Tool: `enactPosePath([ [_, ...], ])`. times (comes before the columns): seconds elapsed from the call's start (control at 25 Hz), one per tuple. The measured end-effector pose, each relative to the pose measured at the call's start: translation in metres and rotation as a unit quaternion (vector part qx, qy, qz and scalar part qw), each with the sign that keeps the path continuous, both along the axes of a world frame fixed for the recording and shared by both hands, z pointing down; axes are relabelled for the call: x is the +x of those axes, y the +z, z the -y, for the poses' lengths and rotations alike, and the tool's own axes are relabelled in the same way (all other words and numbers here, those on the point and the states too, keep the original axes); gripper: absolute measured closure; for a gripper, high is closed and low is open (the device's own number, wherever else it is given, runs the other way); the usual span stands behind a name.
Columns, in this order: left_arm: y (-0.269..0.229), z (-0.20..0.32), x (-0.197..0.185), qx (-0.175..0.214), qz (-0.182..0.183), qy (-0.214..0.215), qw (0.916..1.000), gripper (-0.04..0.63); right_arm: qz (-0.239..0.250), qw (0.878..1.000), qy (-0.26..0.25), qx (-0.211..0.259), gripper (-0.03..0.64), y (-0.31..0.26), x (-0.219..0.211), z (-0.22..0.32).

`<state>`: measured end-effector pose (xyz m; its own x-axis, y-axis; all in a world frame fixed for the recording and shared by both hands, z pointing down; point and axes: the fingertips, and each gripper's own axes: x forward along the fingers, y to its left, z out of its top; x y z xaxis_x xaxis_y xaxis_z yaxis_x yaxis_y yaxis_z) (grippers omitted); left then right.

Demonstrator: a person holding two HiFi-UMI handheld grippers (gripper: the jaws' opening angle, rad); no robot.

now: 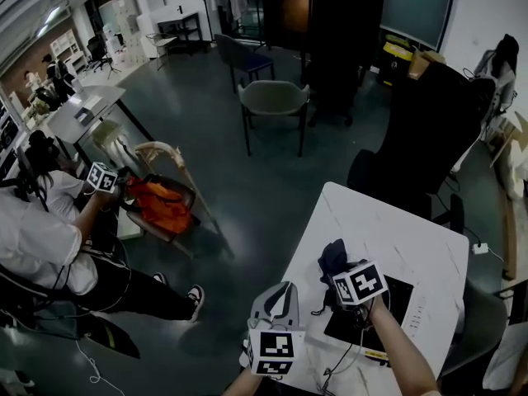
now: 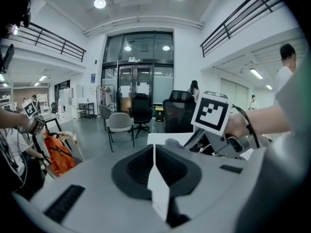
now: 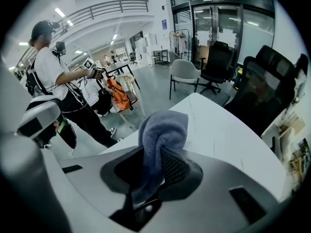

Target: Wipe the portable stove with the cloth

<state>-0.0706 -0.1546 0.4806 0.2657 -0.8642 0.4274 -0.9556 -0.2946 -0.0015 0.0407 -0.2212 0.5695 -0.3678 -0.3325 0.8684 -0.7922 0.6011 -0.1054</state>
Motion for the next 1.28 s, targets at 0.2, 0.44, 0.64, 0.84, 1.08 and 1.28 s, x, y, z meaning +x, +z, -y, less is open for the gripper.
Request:
enactPosePath([
  [0.2, -0.007, -0.001, 0.007, 0.007, -0.007, 0.017, 0.9998, 0.574, 0.027, 0.999, 0.034, 0.021, 0.511, -0.022, 0.004, -0.015],
  [0.44, -0.012, -0.001, 0.02, 0.013, -0.012, 0.038, 0.9991, 0.574, 0.066, 0.994, 0.075, 0.043, 0.512, -0.045, 0.005, -0.04],
  [0.64, -0.029, 0.002, 0.028, 0.027, -0.01, 0.064, 0.9976, 0.574, 0.09, 0.987, 0.119, 0.067, 0.512, -0.066, 0.011, -0.054],
  [0.84, -0.028, -0.002, 0.047, 0.034, -0.017, 0.084, 0.9957, 0.574, 0.099, 0.977, 0.156, 0.103, 0.511, -0.081, 0.028, -0.07],
  [1.08, -0.035, -0.008, 0.064, 0.042, -0.023, 0.109, 0.9929, 0.574, 0.116, 0.966, 0.199, 0.12, 0.511, -0.093, 0.041, -0.093],
  [1.28, -0.041, -0.016, 0.076, 0.047, -0.026, 0.128, 0.9903, 0.574, 0.131, 0.959, 0.223, 0.118, 0.512, -0.097, 0.045, -0.113],
])
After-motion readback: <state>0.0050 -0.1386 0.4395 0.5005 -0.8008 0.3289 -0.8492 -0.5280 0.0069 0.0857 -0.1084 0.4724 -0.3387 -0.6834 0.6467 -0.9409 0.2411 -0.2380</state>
